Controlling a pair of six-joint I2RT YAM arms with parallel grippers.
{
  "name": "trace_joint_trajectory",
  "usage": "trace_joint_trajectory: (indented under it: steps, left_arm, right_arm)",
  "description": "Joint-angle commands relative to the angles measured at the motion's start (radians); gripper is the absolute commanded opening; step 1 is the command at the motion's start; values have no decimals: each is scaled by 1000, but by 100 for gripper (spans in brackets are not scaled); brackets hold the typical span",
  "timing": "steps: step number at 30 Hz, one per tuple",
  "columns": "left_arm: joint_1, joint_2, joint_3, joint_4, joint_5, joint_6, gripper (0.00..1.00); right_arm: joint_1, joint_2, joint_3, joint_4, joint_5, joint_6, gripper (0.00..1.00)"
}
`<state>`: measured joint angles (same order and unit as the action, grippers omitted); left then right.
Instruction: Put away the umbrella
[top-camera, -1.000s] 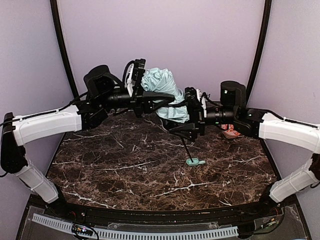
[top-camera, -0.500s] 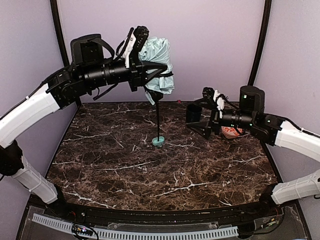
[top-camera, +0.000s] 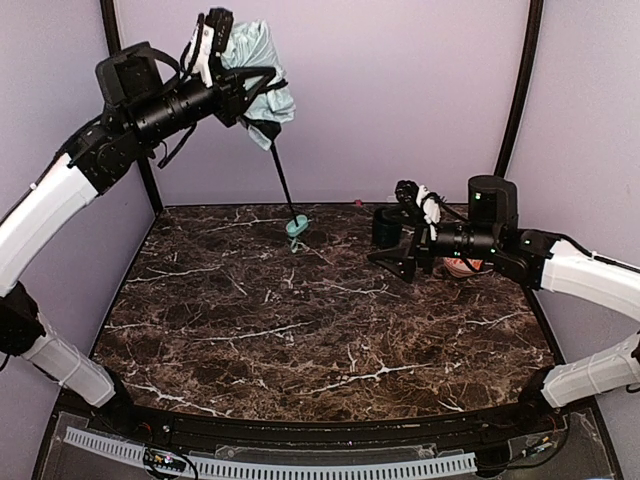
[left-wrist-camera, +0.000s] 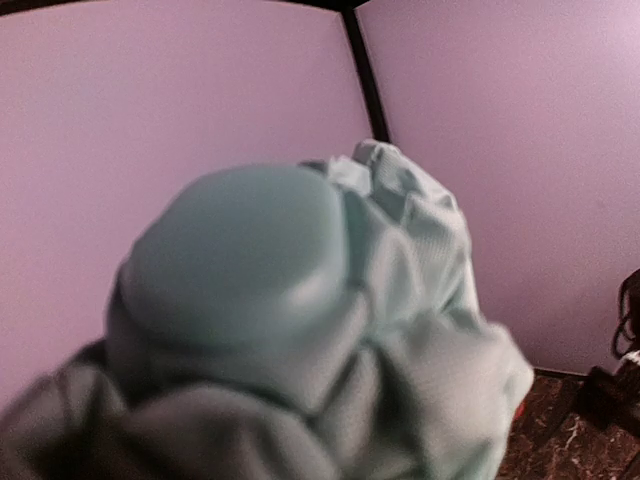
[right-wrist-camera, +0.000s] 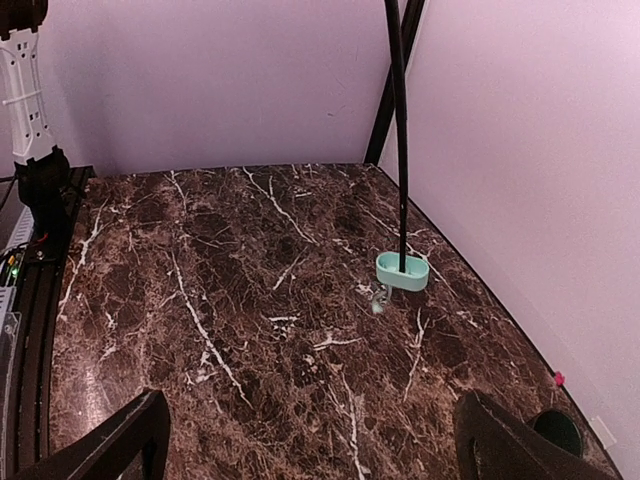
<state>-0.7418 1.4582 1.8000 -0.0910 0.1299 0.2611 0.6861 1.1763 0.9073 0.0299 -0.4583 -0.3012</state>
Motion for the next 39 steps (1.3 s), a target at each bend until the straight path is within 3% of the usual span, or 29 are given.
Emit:
trace_joint_trajectory:
  steps: [1,3,6,8,12,22,25,29,34,39]
  left_arm:
    - [189,97,-574,420,-9,-165,0]
    - [209,231,-785,598,62,-288,0]
    - [153,443,-931,807,132,-348,0]
    - [103,489,-968,866,45,-368,0]
    - [181,505,-1043,1045,66,-482,0]
    - [195,430,-919,823,248,-463,0]
    - [181,348,-898,811,326,-485,0]
    - [106,208,-892,787,363,-391,0]
    - [9,126,-824,591,476,-142,0]
    - [-11,107,-804,545,581,-147,0]
  right_arm:
    - [-6,1,-36,77,-53,46,99]
    - [-7,-4,-55,91,-60,56,99]
    - [-7,-14,-73,83,-52,54,100]
    - [-8,-17,-72,65,-45,47,100]
    - [-8,-27,-55,37,-69,42,99]
    - [-8,-48,-55,32,-42,59,99]
    - [-8,-48,-53,30,-25,67,99]
    - [-9,-22,-47,28,20,89,100]
    - [-7,5,-18,66,-84,130,99]
    - [-3,27,-9,131,-226,165,98]
